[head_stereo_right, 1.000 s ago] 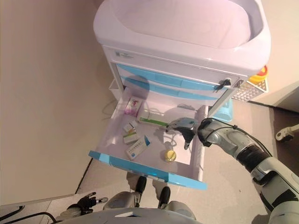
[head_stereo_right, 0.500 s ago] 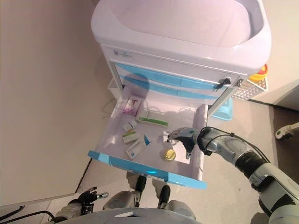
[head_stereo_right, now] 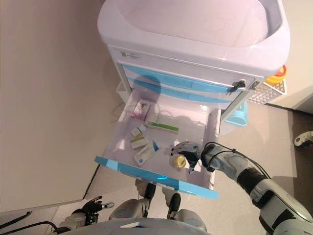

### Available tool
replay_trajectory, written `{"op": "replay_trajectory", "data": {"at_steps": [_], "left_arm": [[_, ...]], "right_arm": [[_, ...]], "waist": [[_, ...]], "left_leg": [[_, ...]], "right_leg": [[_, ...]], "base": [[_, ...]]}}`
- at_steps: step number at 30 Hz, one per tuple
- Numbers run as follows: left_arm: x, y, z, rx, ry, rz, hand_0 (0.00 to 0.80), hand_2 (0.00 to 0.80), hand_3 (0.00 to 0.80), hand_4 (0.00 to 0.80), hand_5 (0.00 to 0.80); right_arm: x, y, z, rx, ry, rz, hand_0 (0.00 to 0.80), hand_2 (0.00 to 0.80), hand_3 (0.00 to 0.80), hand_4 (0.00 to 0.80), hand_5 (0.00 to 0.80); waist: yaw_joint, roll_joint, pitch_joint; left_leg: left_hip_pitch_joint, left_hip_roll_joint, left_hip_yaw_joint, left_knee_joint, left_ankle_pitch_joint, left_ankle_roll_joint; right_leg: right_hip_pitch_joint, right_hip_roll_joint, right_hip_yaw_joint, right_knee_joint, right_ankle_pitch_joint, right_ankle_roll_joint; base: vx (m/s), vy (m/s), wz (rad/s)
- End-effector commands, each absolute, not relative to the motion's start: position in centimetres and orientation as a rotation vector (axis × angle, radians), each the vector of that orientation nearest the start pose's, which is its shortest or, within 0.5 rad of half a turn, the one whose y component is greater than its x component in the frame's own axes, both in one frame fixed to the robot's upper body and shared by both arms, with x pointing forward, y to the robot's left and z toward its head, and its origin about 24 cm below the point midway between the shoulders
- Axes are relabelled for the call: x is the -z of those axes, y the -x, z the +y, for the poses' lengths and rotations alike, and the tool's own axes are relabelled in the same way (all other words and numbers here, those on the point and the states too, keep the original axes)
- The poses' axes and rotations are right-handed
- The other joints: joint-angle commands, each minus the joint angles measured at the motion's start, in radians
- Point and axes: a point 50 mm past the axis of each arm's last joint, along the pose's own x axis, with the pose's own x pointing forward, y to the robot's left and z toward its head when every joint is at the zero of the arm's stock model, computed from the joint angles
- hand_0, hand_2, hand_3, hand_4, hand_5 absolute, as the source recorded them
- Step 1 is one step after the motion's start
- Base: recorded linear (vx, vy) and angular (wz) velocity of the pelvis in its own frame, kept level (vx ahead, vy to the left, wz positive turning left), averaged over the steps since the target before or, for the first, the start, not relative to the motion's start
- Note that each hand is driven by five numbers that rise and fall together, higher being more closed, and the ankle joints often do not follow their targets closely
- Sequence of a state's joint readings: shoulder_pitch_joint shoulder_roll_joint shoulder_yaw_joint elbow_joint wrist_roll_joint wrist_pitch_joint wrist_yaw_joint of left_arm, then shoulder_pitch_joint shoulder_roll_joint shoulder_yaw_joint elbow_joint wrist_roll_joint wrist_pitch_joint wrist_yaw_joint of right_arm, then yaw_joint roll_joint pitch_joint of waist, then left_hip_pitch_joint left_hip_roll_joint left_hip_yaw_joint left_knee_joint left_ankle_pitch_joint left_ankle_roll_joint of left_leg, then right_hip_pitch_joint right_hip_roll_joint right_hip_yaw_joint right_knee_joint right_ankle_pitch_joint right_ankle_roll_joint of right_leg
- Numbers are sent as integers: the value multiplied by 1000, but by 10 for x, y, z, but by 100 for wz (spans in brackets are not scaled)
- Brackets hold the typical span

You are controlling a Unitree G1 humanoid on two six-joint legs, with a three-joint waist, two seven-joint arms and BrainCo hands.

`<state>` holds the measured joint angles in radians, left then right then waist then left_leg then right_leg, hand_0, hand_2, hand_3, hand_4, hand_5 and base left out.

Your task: Open the drawer and pick up the medicine

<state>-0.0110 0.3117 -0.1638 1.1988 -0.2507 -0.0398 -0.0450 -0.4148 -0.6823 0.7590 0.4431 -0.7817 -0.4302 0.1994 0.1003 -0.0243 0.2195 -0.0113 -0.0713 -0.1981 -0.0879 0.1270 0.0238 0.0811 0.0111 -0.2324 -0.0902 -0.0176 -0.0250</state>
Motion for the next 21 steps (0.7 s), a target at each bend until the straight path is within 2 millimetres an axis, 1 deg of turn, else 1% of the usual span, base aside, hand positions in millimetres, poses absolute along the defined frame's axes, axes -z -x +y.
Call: {"op": "replay_trajectory", "data": {"at_steps": [1,9,16,21], "left_arm": [[153,-102,253,-97,-198,1182,0,0,0,0,0],[153,-104,252,-96,-195,1177,0,0,0,0,0],[154,-104,249,-95,-196,1179,0,0,0,0,0],[154,-103,248,-93,-193,1180,0,0,0,0,0]], "right_arm": [[7,-256,-140,-1132,1541,-173,0,0,0,0,0],[13,-254,-139,-1132,1552,-157,0,0,0,0,0],[16,-254,-138,-1098,1547,-174,0,0,0,0,0],[23,-252,-139,-1070,1561,-173,0,0,0,0,0]], "waist": [[12,-18,-45],[12,-16,-41],[12,-17,-44],[13,-15,-46]], "left_leg": [[-7,-42,46,17,-105,-5],[-9,-43,43,16,-104,-1],[-9,-44,42,18,-104,0],[-8,-44,39,17,-104,1]], "right_leg": [[-78,-46,58,63,32,67],[-82,-46,58,66,30,65],[-82,-45,60,68,31,66],[-79,-45,58,66,31,66]], "base": [[0,0,0],[0,0,0],[0,0,0],[0,0,0]]}}
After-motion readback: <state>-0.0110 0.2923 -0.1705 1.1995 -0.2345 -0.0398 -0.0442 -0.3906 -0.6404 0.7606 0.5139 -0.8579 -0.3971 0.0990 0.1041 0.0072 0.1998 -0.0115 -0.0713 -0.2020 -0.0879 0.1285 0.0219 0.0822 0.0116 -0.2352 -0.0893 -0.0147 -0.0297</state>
